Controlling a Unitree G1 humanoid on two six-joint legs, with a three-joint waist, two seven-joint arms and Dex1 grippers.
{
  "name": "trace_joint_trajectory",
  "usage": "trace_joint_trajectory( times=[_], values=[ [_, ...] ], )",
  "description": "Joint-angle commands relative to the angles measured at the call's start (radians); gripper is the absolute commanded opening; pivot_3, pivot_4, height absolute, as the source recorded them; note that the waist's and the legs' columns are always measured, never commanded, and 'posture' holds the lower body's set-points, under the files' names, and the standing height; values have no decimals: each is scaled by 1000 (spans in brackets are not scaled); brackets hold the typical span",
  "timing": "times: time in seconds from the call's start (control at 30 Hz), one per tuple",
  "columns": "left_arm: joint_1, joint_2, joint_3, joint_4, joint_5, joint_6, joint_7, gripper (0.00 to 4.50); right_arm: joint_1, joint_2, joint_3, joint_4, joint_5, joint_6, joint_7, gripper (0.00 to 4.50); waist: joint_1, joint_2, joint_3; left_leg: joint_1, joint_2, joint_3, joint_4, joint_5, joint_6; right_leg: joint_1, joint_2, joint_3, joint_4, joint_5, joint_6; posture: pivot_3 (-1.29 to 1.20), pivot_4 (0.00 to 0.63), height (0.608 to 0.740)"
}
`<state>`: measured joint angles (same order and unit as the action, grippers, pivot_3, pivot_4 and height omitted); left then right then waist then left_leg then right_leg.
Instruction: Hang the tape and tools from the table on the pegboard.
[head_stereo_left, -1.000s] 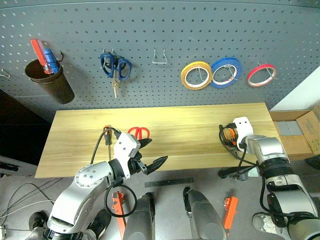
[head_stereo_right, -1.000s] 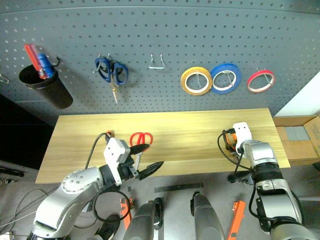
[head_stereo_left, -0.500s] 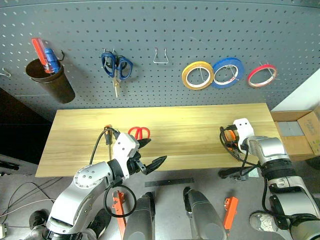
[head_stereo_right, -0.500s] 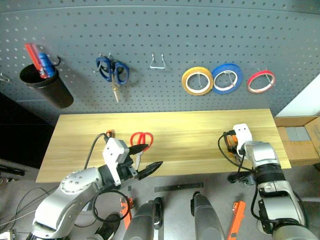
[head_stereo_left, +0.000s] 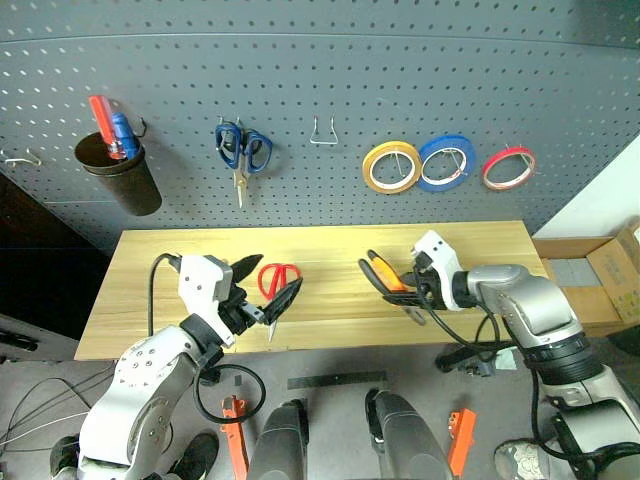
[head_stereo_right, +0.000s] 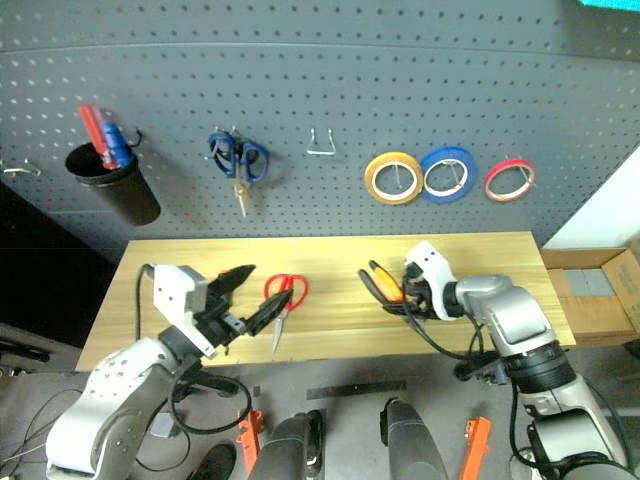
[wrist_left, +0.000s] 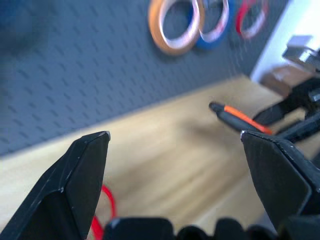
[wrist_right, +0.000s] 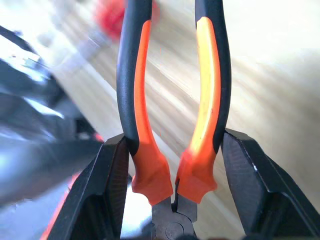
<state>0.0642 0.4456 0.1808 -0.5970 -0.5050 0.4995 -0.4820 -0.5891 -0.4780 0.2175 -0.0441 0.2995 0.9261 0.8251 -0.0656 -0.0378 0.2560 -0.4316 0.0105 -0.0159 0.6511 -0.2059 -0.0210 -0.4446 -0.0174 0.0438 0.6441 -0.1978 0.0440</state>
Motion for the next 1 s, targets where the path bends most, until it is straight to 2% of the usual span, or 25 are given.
trace_joint_trajectory(
  times=[0.03, 0.17, 0.33, 0.53, 0.77, 1.0],
  values=[
    [-36, -1, 30, -45, -11, -38, 14, 4500, -96, 71, -69, -43, 55, -62, -19, 2254, 5, -2, -9, 0, 0, 0, 0, 0, 0, 0, 0, 0, 0, 1, 0, 35, 117, 740],
    [-84, -5, 16, -41, -10, -50, 19, 4500, -191, 168, -135, -22, 92, -120, -65, 2254, 18, -6, -30, 0, 0, 0, 1, 1, -1, 1, 2, -1, 0, 2, -1, 28, 109, 740],
    [-170, -38, -20, 40, 36, -77, 50, 4500, -362, 325, -221, 104, 60, -376, -210, 2254, 27, -6, -36, 0, 0, 1, 2, 1, -2, 1, 2, -1, 0, 4, -2, -4, 110, 740],
    [-225, -77, -63, 108, 106, -113, 94, 4500, -466, 392, -211, 331, -26, -668, -268, 2254, 30, -8, -49, 1, 1, 1, 3, 1, -2, 2, 3, -1, -1, 7, -7, -25, 138, 740],
    [-232, -174, -137, 154, 208, -170, 181, 4500, -594, 471, -216, 686, -131, -1022, -372, 2253, 22, -7, -47, 2, 2, 3, 2, 1, -2, 1, 5, -1, 0, 7, -10, -23, 191, 740],
    [-216, -218, -180, 167, 251, -187, 202, 4500, -689, 516, -240, 866, -137, -1174, -421, 2253, 23, -5, -44, 3, 3, 1, -3, 1, -1, 1, 6, -1, 0, 4, -14, -18, 226, 740]
  ],
)
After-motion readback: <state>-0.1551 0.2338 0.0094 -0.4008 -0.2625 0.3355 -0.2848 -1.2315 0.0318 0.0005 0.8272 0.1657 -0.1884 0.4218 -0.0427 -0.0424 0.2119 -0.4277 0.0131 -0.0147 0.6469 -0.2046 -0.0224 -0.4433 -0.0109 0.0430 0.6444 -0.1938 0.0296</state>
